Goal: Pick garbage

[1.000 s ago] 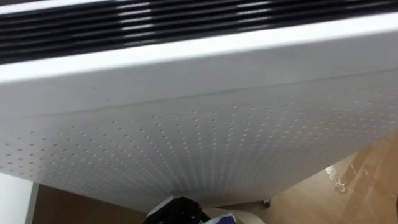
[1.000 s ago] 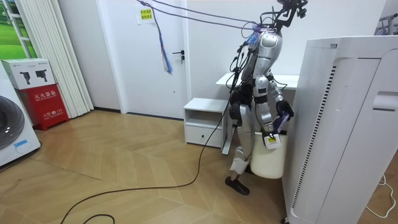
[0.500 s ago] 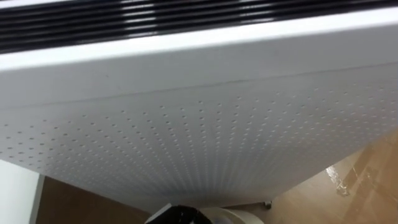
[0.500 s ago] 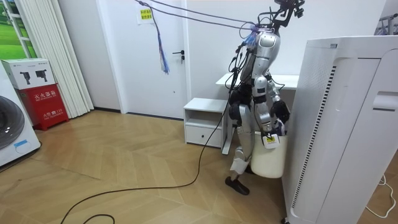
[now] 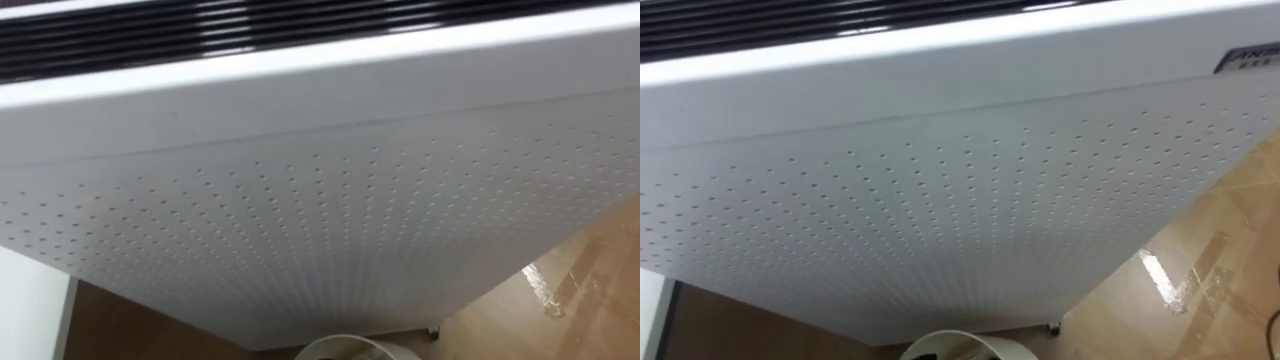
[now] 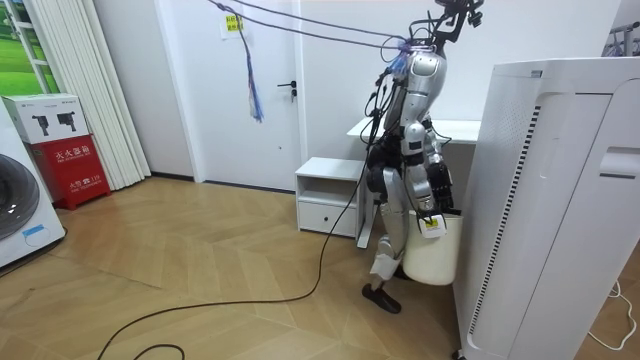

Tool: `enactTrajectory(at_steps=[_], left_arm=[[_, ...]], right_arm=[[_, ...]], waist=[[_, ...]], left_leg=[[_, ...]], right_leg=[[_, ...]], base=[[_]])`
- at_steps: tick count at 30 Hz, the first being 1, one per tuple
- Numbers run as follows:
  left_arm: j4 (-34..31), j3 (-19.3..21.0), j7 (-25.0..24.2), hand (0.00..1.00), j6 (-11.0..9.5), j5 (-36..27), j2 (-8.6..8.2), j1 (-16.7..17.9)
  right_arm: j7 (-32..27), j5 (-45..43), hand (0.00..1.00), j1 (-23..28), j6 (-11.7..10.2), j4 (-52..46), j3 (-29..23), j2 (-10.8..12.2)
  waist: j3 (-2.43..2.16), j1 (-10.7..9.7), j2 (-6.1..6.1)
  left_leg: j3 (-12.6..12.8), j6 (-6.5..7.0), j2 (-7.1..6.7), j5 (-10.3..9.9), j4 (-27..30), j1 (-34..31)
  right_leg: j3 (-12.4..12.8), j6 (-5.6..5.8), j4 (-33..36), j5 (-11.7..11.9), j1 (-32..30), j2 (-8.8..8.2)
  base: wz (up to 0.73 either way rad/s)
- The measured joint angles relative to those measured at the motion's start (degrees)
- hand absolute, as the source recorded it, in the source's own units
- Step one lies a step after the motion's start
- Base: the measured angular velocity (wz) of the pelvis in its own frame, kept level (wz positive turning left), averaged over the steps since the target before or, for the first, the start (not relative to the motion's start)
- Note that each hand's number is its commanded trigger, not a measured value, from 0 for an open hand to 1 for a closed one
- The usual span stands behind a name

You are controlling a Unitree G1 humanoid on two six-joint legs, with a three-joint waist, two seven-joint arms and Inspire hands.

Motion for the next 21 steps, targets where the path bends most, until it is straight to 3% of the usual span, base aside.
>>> enactTrajectory(at_steps=[10,21], left_arm=[[1.8,0.1,-1.6,0.00,0.6,0.1,0.18,1.3],[7.5,0.4,-2.6,0.00,1.8,0.7,0.88,2.4]], right_arm=[[0.0,0.3,1.00,0.1,0.0,0.0,0.0,0.0],[0.5,1.0,1.00,1.8,0.1,1.5,0.0,-0.8]], waist=[[-0.18,0.1,0.19],[-0.64,0.0,0.04]], left_leg=[[0.0,0.05,-0.15,0.0,-0.3,0.0],[0.0,0.32,-0.86,0.5,-3.3,5.6]], right_leg=[[-0.2,-0.01,-0.2,0.0,0.0,-0.13],[0.2,0.48,-2.0,0.0,4.8,-0.50]], base=[[0.00],[0.00]])
